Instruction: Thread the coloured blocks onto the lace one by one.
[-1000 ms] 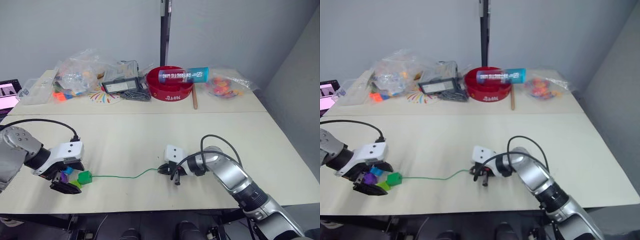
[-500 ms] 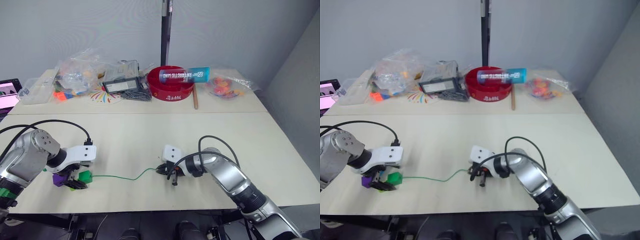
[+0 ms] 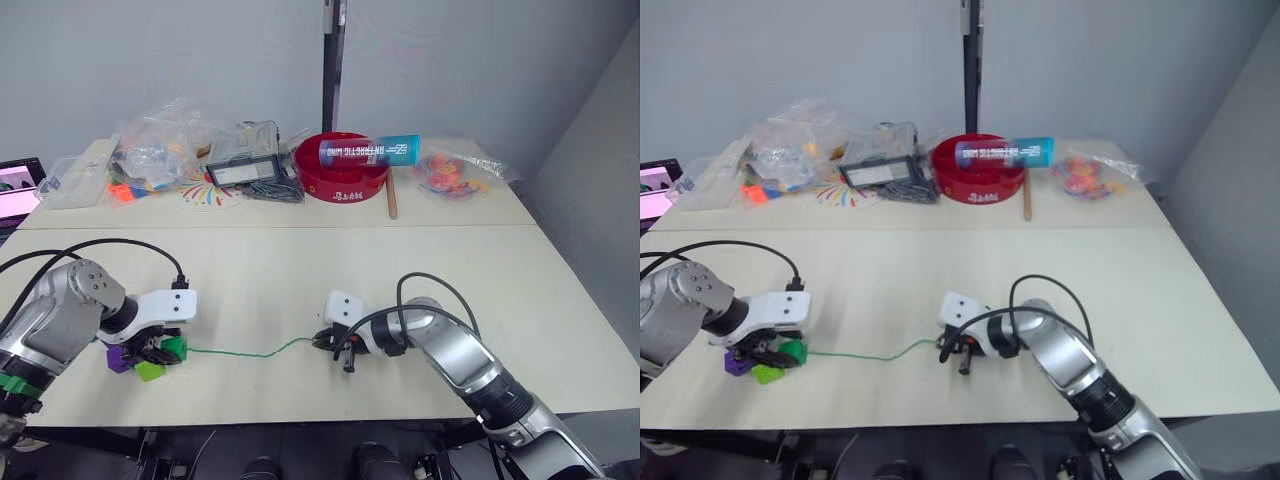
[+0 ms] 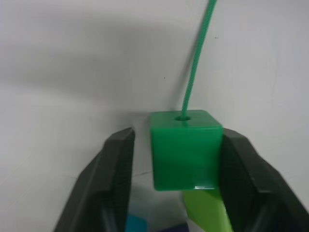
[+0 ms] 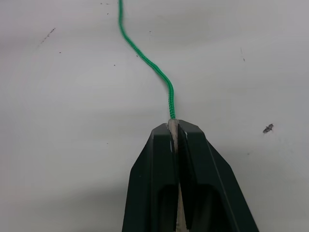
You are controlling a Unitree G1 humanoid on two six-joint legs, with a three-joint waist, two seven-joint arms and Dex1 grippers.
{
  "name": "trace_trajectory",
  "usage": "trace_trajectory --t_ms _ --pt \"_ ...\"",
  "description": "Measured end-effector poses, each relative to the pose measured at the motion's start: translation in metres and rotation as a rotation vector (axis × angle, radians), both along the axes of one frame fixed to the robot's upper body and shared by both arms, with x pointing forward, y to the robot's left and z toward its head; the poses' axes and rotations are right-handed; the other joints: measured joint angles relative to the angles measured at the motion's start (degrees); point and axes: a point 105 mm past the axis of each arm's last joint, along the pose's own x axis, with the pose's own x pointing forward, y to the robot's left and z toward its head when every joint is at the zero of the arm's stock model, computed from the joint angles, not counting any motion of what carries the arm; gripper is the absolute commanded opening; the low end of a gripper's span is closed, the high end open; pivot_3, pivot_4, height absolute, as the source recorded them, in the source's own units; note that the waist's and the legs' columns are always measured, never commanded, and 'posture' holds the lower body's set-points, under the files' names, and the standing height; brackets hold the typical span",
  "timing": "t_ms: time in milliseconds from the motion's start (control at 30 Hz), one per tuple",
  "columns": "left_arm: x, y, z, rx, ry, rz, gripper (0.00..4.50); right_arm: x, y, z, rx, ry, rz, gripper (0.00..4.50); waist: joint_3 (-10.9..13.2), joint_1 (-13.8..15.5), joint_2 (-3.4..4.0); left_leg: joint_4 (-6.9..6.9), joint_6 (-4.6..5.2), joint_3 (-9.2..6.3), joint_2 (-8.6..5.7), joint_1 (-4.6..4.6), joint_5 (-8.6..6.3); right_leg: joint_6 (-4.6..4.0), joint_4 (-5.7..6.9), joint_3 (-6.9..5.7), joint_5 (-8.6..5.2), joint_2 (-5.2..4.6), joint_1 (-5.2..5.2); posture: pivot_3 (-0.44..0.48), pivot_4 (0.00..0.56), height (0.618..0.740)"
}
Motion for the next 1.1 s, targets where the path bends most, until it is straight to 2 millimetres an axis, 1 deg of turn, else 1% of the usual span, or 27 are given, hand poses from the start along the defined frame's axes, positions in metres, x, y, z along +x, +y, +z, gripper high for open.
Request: trace_trajectory --t_ms 33,200,333,400,467,633,867,1000,1100 --pt "0.0 0.0 0.0 0.0 0.0 -0.001 1.19 0.0 0.0 0.0 0.0 0.0 0.0 0.0 0.0 0.0 0.0 0.0 0.0 0.0 0.0 0.0 0.0 0.0 0.0 0.0 0.0 0.0 0.0 0.0 0.15 0.731" --pt "0.0 0.0 0.0 0.0 -0.002 -0.007 1.19 0.0 0.0 0.0 0.0 0.0 -0.001 0.0 0.0 0.0 0.0 0.0 0.0 0.0 0.0 0.0 0.0 0.0 0.0 0.0 0.0 0.0 0.0 0.0 0.15 0.731" --pt "0.0 0.003 0.0 0.026 -0.019 -0.082 1.19 0.0 -0.002 0.0 -0.006 -0.001 0.0 0.0 0.0 0.0 0.0 0.0 0.0 0.0 0.0 0.0 0.0 0.0 0.0 0.0 0.0 -0.01 0.0 0.0 0.15 0.731" --pt "-0.003 0.008 -0.001 0.037 -0.013 -0.115 1.19 0.002 -0.009 0.0 -0.019 -0.006 -0.004 0.0 0.0 -0.1 0.0 0.0 0.0 0.01 0.0 0.0 0.0 0.0 -0.01 0.0 0.0 -0.02 -0.01 0.0 0.15 0.731" --pt "-0.005 0.018 -0.001 0.057 -0.011 -0.132 1.19 0.005 -0.018 0.001 -0.029 -0.009 -0.018 0.0 0.0 -0.1 0.0 0.0 0.0 0.02 0.0 0.01 0.0 0.0 -0.01 0.0 0.0 -0.01 -0.01 0.0 0.15 0.731" --pt "-0.003 0.037 -0.001 0.067 -0.025 -0.126 1.19 0.006 -0.035 0.001 -0.047 -0.012 -0.047 0.0 0.0 -0.1 0.0 0.0 0.0 0.02 0.0 0.05 0.0 0.0 0.02 0.0 0.0 0.0 0.01 0.0 0.15 0.731" --pt "-0.002 0.046 -0.002 0.065 -0.036 -0.107 1.19 0.004 -0.055 0.002 -0.076 -0.007 -0.08 0.0 0.0 -0.2 0.02 0.0 0.0 0.02 0.01 0.09 0.0 0.0 0.09 0.02 0.0 0.02 0.01 0.0 0.15 0.731" --pt "-0.002 0.048 -0.003 0.063 -0.044 -0.092 1.19 0.002 -0.072 0.003 -0.109 -0.005 -0.108 0.0 0.0 -0.2 0.03 0.0 0.0 0.06 0.02 0.22 0.0 -0.03 0.29 0.05 -0.02 0.02 0.02 0.0 0.15 0.731" --pt "-0.001 0.051 -0.004 0.06 -0.045 -0.076 1.19 0.001 -0.073 0.002 -0.111 0.001 -0.11 0.0 0.0 -0.3 0.06 0.0 0.01 0.07 0.04 0.31 0.01 -0.09 0.43 0.1 -0.07 0.1 0.02 0.0 0.15 0.731"
